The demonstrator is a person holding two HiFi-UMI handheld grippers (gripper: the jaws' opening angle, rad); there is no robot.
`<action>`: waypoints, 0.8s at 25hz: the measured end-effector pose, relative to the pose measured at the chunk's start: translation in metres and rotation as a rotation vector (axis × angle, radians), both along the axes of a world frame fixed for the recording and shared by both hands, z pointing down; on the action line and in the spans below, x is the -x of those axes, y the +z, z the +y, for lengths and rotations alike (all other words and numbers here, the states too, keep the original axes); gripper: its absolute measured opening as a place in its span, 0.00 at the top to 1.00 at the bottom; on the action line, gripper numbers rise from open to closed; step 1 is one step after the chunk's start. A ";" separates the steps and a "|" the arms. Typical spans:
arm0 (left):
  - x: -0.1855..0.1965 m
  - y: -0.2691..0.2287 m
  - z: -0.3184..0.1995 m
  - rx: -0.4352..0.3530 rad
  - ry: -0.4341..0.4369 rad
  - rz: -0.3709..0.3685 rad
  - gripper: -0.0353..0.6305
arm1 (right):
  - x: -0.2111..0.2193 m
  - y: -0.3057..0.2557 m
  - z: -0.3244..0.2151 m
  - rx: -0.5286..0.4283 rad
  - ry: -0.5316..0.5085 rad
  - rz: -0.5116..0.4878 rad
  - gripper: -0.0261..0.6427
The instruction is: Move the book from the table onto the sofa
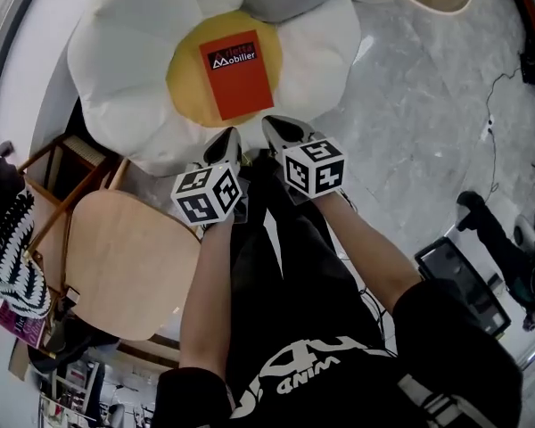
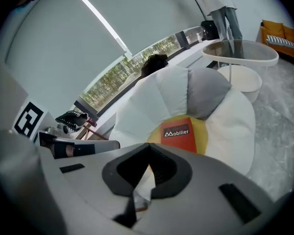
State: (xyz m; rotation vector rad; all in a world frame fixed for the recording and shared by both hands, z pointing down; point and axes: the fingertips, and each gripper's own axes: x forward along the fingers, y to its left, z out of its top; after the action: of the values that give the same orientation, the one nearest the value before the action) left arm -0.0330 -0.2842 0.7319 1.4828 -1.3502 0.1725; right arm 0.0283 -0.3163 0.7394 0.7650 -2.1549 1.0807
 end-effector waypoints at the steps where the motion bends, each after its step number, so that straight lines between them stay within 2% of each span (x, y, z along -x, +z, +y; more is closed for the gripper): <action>1: 0.001 -0.013 0.000 -0.009 0.000 -0.003 0.93 | 0.001 -0.012 0.002 -0.005 -0.011 -0.006 0.96; 9: 0.000 -0.129 -0.001 -0.092 0.025 -0.016 0.94 | -0.004 -0.125 0.011 -0.039 -0.045 -0.067 0.96; 13: -0.002 -0.189 -0.002 -0.143 0.069 -0.027 0.94 | -0.006 -0.179 0.009 -0.076 -0.046 -0.094 0.96; 20: -0.013 -0.261 0.016 -0.211 0.123 -0.034 0.94 | -0.016 -0.260 0.023 -0.137 -0.047 -0.145 0.96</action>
State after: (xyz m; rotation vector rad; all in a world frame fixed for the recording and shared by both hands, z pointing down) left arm -0.0196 -0.2683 0.4708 1.7491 -1.3368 0.1377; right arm 0.0444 -0.2932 0.4799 0.7115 -2.3775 0.9997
